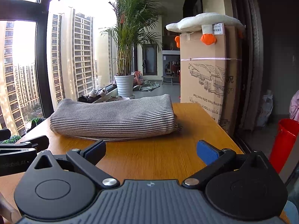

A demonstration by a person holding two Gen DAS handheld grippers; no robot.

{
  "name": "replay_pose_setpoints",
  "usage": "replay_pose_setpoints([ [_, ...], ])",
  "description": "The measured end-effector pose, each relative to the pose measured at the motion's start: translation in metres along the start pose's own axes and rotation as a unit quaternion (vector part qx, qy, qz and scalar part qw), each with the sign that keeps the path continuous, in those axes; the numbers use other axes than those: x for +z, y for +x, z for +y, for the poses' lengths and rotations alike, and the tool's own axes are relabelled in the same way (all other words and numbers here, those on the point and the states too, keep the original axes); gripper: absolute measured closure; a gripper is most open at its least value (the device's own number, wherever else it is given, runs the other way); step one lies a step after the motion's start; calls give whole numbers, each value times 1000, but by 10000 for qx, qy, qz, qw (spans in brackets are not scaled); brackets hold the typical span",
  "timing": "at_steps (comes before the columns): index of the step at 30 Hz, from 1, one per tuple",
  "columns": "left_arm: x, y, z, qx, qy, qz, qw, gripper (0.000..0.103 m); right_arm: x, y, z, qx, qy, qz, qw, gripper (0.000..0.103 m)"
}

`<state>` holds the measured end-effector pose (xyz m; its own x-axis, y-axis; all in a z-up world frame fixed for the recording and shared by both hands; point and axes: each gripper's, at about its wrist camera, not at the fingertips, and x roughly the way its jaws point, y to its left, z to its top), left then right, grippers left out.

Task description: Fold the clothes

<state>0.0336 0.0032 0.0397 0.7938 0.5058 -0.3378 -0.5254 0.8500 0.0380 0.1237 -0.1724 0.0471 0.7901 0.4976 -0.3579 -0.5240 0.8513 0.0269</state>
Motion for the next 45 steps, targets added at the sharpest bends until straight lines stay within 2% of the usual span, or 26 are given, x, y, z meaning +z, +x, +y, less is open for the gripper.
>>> replay_pose_setpoints([
  [45,1,1,0,-3,-83,-23,10000,0,-1,1,2,-1,15,33,10000,0],
])
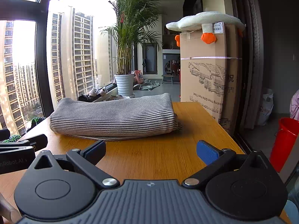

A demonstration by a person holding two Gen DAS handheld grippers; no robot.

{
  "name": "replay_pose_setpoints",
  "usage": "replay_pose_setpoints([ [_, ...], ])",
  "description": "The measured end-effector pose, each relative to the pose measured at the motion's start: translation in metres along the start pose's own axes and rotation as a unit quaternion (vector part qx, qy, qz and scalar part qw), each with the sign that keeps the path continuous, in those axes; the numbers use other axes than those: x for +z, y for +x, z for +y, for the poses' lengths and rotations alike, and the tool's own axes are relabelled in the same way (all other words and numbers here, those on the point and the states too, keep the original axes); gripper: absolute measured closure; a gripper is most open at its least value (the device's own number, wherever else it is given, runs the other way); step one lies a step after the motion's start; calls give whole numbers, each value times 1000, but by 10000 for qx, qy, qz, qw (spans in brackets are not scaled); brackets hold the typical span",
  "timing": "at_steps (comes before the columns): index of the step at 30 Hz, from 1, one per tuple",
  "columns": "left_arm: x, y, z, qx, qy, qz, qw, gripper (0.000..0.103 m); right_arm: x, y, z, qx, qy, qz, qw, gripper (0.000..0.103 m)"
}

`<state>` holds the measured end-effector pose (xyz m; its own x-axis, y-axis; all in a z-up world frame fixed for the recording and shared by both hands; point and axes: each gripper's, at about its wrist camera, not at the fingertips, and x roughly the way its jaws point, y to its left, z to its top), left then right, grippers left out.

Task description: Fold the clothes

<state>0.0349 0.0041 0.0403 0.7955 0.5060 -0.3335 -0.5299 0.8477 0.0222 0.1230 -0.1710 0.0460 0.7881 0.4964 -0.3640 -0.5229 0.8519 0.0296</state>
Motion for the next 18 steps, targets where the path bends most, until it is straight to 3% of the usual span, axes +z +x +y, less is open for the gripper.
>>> replay_pose_setpoints([
  [6,0,-3,0,-124,25,-80,9999,0,0,0,-1,-8,27,-7,10000,0],
  [18,2,1,11,-18,-288,-37,9996,0,0,6,-3,-52,87,182,9998,0],
])
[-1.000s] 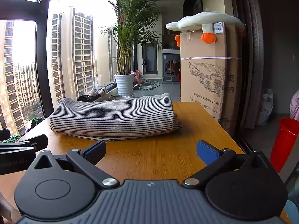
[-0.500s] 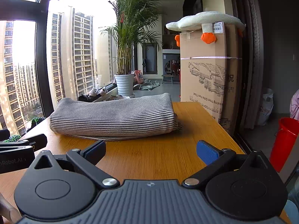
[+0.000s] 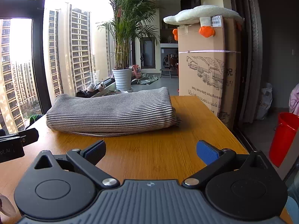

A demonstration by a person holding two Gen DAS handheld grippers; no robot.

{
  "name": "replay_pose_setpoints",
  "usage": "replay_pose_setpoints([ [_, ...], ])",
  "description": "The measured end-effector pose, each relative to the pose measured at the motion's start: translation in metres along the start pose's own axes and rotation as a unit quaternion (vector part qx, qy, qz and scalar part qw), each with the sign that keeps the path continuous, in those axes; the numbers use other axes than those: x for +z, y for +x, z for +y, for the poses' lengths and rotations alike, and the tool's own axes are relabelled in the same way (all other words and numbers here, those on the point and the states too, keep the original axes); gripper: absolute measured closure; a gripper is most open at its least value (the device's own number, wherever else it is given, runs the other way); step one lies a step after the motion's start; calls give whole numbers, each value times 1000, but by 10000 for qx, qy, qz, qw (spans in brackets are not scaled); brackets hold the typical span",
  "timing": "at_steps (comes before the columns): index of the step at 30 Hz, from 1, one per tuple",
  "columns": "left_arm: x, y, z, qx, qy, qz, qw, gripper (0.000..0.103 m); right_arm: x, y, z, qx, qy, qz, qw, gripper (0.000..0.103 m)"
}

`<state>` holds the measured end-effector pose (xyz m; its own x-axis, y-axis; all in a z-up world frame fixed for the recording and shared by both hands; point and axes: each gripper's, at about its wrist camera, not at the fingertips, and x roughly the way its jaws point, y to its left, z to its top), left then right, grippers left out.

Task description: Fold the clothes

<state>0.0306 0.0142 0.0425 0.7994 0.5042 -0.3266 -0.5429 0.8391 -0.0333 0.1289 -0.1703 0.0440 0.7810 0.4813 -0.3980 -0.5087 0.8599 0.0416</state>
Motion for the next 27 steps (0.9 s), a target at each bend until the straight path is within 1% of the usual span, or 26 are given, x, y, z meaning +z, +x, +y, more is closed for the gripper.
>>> replay_pose_setpoints([
  [5,-1,0,-2,-61,67,26,10000,0,0,-1,1,-5,-49,-36,10000,0],
  [12,2,-3,1,-221,-96,-80,9997,0,0,-3,1,14,-28,-50,10000,0],
  [15,5,-2,3,-240,-122,-88,9996,0,-1,-6,-1,139,-11,-138,9998,0],
  [18,9,-1,5,-210,-123,-138,9996,0,0,-9,2,176,-180,-253,9994,0],
  [21,12,1,2,-205,-30,-155,9997,0,7,-9,-1,253,-97,-254,9993,0],
  [24,10,3,-4,-285,108,-146,9994,0,15,-6,-6,294,-35,-199,9994,0],
  [27,9,6,-8,-380,137,-120,9991,0,19,-5,-7,318,-123,-314,9989,0],
])
